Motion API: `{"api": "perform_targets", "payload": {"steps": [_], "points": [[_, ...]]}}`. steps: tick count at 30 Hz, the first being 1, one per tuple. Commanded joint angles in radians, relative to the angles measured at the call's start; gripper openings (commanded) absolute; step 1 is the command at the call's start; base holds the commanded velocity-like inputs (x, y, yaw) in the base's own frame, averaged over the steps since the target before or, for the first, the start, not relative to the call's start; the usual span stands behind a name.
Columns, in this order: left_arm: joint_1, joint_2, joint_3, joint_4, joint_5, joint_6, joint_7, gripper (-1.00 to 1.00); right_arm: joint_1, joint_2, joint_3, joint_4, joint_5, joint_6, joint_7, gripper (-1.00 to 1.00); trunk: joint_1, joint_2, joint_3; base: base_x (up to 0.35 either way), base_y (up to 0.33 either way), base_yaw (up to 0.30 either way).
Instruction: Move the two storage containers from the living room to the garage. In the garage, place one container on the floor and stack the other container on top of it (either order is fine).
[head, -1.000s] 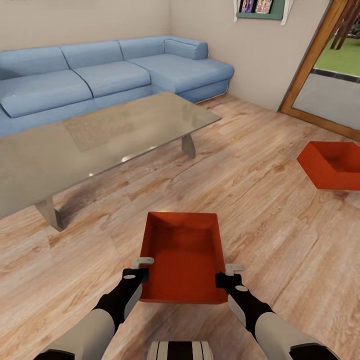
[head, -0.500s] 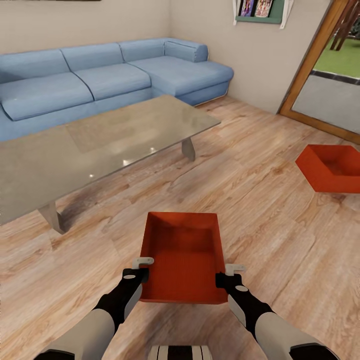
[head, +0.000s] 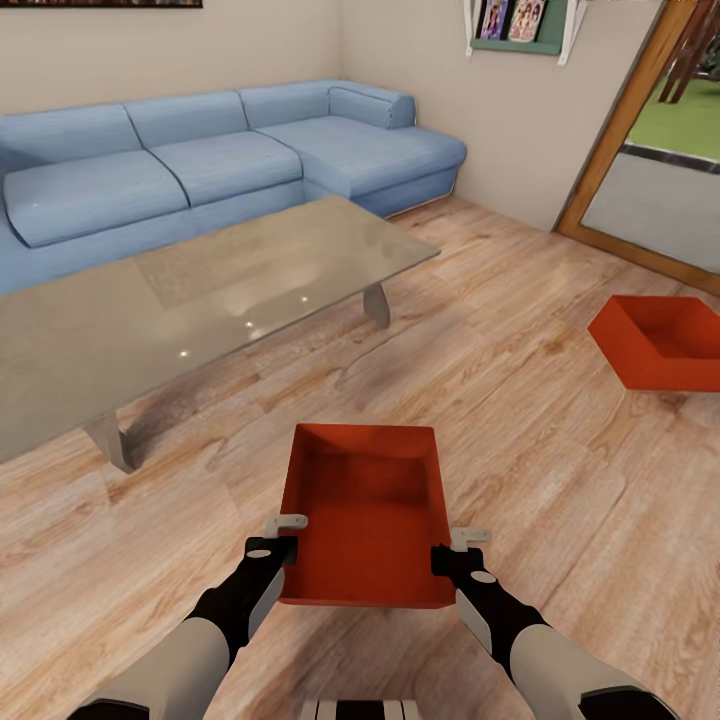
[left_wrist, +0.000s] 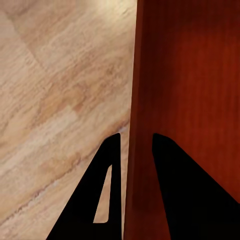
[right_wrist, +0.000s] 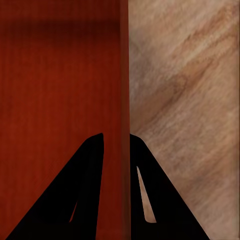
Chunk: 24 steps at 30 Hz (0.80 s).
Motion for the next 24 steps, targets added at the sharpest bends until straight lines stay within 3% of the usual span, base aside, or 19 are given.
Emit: {"api": "perform_targets", "payload": {"steps": [1,24], "points": [[0.0,0.002,-0.006,-0.002,-0.008,0.01,0.013,-1.0,-0.001,-0.001,-0.003,0.001,-0.005,-0.005,-0.015,-1.0,-0.004,0.007,0.003,0.0,0.0,0.0],[0.0,0.002,-0.006,-0.002,-0.008,0.011,0.013,-1.0,-0.001,0.002,-0.004,0.001,-0.004,0.001,-0.018,-1.0,-0.092,0.168,0.075,0.0,0.0,0.0]]}}
